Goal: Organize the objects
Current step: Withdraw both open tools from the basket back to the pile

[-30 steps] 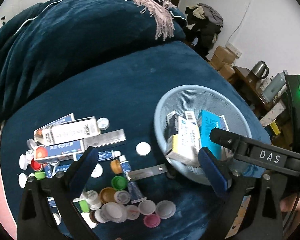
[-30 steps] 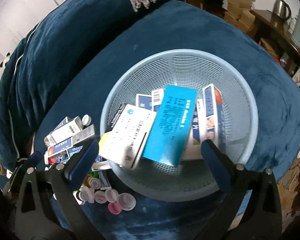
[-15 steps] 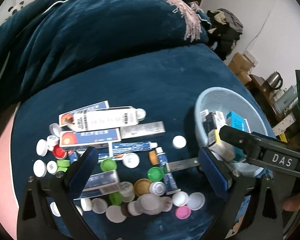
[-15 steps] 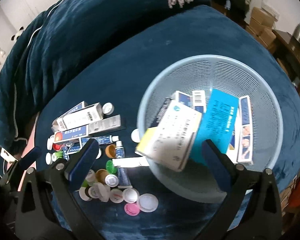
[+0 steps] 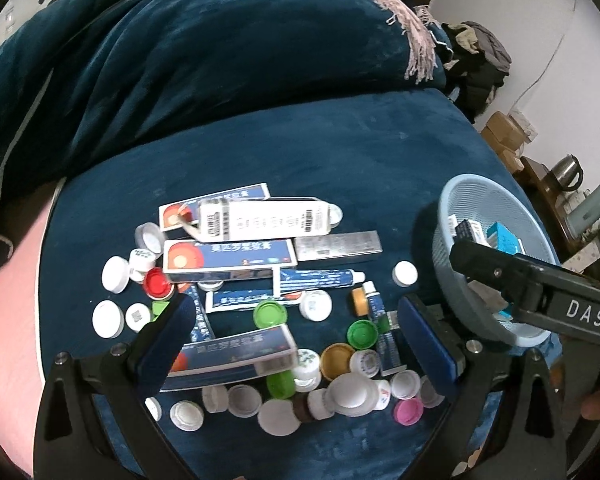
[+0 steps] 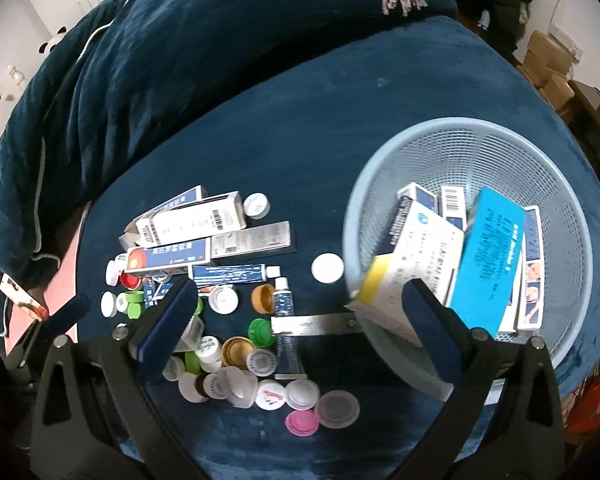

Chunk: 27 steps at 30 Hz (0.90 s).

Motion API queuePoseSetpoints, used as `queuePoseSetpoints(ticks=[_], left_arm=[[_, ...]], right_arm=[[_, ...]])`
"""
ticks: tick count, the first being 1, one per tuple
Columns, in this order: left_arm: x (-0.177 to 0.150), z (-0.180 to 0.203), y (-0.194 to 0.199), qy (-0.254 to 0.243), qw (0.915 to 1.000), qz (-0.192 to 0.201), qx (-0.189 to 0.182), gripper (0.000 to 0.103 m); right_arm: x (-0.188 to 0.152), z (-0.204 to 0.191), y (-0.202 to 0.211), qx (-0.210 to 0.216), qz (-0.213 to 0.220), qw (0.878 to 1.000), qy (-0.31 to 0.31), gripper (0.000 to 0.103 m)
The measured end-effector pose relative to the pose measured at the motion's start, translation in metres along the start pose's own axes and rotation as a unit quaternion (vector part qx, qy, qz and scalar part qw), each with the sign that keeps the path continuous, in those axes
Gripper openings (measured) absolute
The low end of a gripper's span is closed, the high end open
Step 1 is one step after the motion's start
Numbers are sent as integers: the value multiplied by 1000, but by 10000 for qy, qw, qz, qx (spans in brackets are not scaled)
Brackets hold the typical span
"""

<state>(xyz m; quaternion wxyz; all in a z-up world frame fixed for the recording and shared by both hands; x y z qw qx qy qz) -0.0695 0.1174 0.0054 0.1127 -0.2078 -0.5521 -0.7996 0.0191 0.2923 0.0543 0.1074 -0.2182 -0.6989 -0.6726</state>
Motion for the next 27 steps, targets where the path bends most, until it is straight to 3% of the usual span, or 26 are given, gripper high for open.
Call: queuePoseSetpoints(ticks=[18, 27], left_arm=[[-2, -57, -3, 340, 9992, -96, 166, 101], [-5, -142, -16, 1425, 9885, -312, 394, 101]], right_arm=[[5, -50, -18, 29, -155, 9977, 666, 103], [20, -83, -52, 290, -418, 9844, 1682, 103]])
Point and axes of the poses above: each gripper's, at about its wrist camera, not at the fingertips, and y roughly against the way its jaws point, z to its right, x to its top, the point moved 8 cm from there along -y, roughly the way its jaws point, and after that the axes turned 13 degrees about y, right-handed, at the moved point
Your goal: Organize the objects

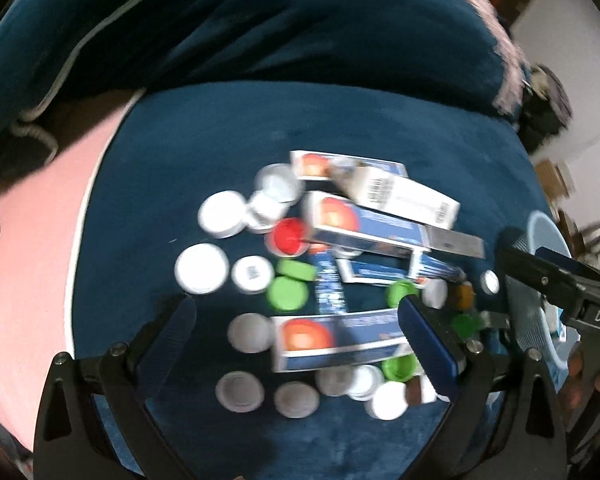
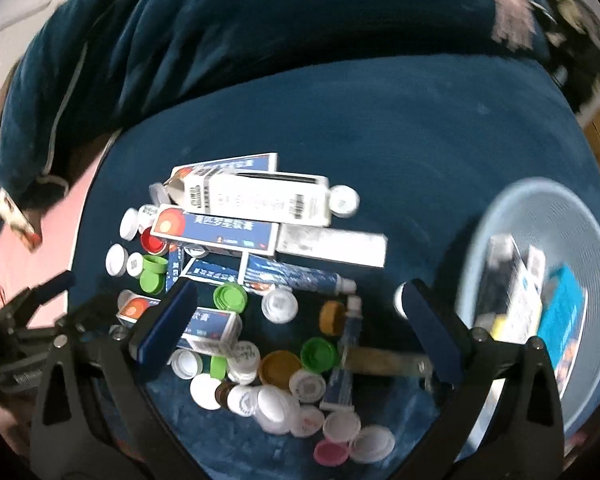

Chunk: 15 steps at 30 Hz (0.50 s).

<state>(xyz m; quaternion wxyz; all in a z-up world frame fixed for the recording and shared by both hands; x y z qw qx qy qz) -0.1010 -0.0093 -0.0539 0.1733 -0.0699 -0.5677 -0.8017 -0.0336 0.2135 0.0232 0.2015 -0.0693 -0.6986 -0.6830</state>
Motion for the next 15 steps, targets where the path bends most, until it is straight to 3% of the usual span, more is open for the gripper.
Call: queuePoseSetpoints(ticks=[7, 10, 15], left_arm=[[5, -39, -11, 461, 9985, -104, 287, 101], [7, -43, -13, 532, 9981, -107, 287, 102], [8, -39, -14, 557, 9981, -170, 212, 101]], right_arm=[[36, -29, -45, -142, -495, 9867, 1540, 101], [51, -38, -61, 96, -594, 9768, 2057, 101], [66, -43, -87, 550, -801, 9684, 2298, 101]])
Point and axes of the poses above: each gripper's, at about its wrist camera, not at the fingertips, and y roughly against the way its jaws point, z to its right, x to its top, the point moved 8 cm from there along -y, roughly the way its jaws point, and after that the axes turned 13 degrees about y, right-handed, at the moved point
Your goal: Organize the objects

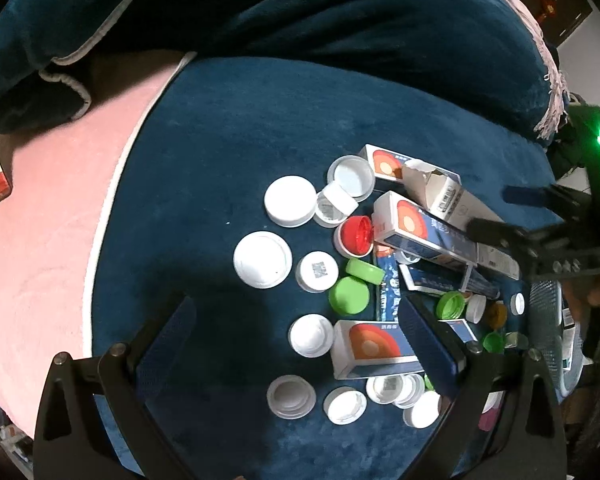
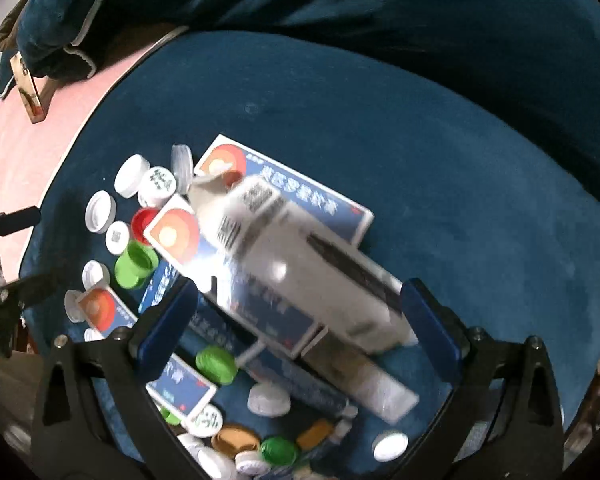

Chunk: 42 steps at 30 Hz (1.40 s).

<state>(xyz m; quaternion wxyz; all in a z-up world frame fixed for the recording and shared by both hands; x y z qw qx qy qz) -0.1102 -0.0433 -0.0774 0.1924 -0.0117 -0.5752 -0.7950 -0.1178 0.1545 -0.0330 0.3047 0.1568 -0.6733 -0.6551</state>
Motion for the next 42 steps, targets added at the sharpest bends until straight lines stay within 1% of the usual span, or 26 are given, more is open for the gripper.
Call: queuePoseSetpoints(ticks=[3, 5, 9, 13, 14, 15, 16, 17, 18, 20, 21, 22, 24, 25, 27, 30, 32, 33, 34, 35, 37, 38, 39, 40, 41, 42], left_arm=[[1, 0, 0, -8, 10000, 5, -9, 102], [2, 0, 0, 8, 10000, 8, -10, 102], [4, -2, 0, 54, 10000, 2, -30, 102], [5, -6, -3, 117, 9999, -31, -24, 102], [5, -6, -4, 135, 9999, -48, -19, 102], [5, -7, -5, 155, 9999, -64, -14, 102], [5, -7, -5, 167, 9998, -67, -11, 102], [5, -8, -6, 175, 9998, -71, -9, 101], [5, -8, -6, 182, 9998, -78, -11, 101], [5, -7, -7, 194, 9998, -90, -19, 102], [4, -7, -7, 206, 9997, -96, -16, 101], [4, -7, -8, 224, 9997, -103, -17, 101], [4, -8, -7, 283, 9995, -119, -26, 102], [4, -9, -7, 326, 9994, -121, -33, 102], [4, -11, -4, 430, 9990, -105, -80, 102], [7, -17, 5, 619, 9980, -3, -148, 101], [9, -21, 9, 728, 9972, 43, -163, 101], [9, -23, 10, 788, 9967, 50, -165, 101], [9, -25, 10, 822, 9965, 54, -160, 101], [9, -26, 10, 838, 9963, 50, -160, 101], [7, -25, 8, 821, 9965, 23, -131, 101], [7, -25, 8, 811, 9966, 13, -118, 101], [6, -24, 7, 799, 9967, -5, -117, 101], [7, -23, 6, 799, 9967, -21, -123, 101], [7, -23, 5, 813, 9966, -39, -129, 101], [8, -22, 4, 836, 9964, -51, -137, 101]], right_arm=[[8, 4, -12, 255, -112, 9996, 87, 101], [11, 8, -20, 342, -230, 9990, 168, 101], [12, 5, -29, 660, -372, 9965, 362, 101], [3, -8, -39, 1138, -634, 9887, 739, 100], [1, -12, -40, 1277, -658, 9858, 869, 98], [-1, -16, -40, 1427, -667, 9811, 1120, 94], [-2, -17, -37, 1463, -611, 9808, 1138, 91], [-1, -18, -34, 1476, -528, 9811, 1135, 82], [0, -17, -30, 1494, -461, 9812, 1135, 67], [1, -15, -21, 1433, -343, 9826, 1126, 53], [1, -15, -17, 1400, -311, 9827, 1175, 49], [0, -16, -14, 1372, -296, 9830, 1188, 48], [-4, -24, -3, 1434, -211, 9822, 1198, 42], [-3, -26, 5, 1491, -86, 9817, 1184, 42], [-6, -37, 17, 1652, 179, 9806, 1043, 41], [-10, -64, 31, 2073, 552, 9736, 783, 44], [-13, -91, 32, 2578, 502, 9625, 685, 44], [-15, -104, 35, 2862, 517, 9541, 723, 44], [-16, -111, 41, 3023, 658, 9477, 780, 43], [-14, -109, 44, 2972, 770, 9485, 779, 44], [-7, -92, 45, 2620, 949, 9587, 562, 44], [-4, -81, 44, 2425, 1004, 9640, 417, 48], [-2, -67, 46, 2236, 1037, 9688, 268, 59], [0, -55, 46, 2092, 1078, 9718, 156, 62], [5, -49, 44, 1900, 1095, 9755, 152, 69], [9, -39, 41, 1556, 1058, 9818, 248, 75]])
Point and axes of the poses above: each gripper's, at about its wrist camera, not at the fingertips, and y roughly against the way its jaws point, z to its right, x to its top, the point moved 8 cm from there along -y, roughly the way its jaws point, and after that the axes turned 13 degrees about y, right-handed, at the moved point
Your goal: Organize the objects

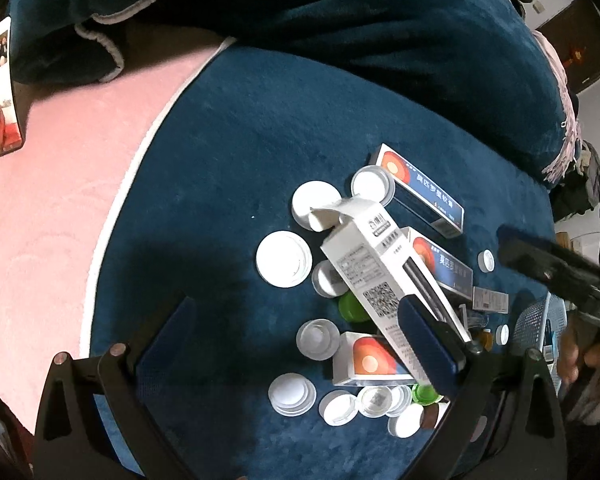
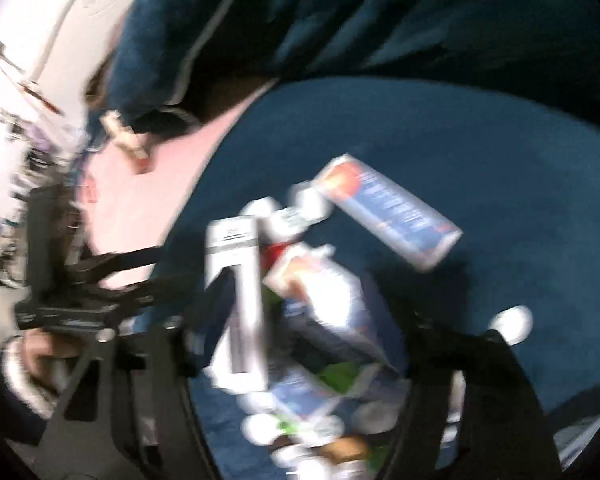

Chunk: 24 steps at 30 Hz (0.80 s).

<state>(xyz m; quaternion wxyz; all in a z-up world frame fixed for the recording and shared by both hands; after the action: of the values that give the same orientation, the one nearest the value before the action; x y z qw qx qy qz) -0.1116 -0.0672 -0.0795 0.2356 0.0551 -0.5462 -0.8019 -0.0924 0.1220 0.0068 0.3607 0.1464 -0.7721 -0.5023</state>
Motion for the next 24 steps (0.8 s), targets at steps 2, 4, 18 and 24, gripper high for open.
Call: queuePoseSetpoints(ticks=[2, 4, 18, 24], left_arm=[[1, 0, -1, 47, 10000, -18, 1, 101], [1, 1, -2, 76, 10000, -37, 9, 101], [7, -15, -5, 992, 9947, -150, -224, 101], [11, -25, 4, 1339, 9907, 1, -220, 101]], right_arm=[[3, 19, -2, -659, -194, 9970, 344, 77], [8, 37, -10, -996, -327, 9934, 470, 76], [9, 42, -92, -1189, -1449, 9719, 1421, 39], [8, 44, -54, -1213, -1016, 9811, 1110, 38]])
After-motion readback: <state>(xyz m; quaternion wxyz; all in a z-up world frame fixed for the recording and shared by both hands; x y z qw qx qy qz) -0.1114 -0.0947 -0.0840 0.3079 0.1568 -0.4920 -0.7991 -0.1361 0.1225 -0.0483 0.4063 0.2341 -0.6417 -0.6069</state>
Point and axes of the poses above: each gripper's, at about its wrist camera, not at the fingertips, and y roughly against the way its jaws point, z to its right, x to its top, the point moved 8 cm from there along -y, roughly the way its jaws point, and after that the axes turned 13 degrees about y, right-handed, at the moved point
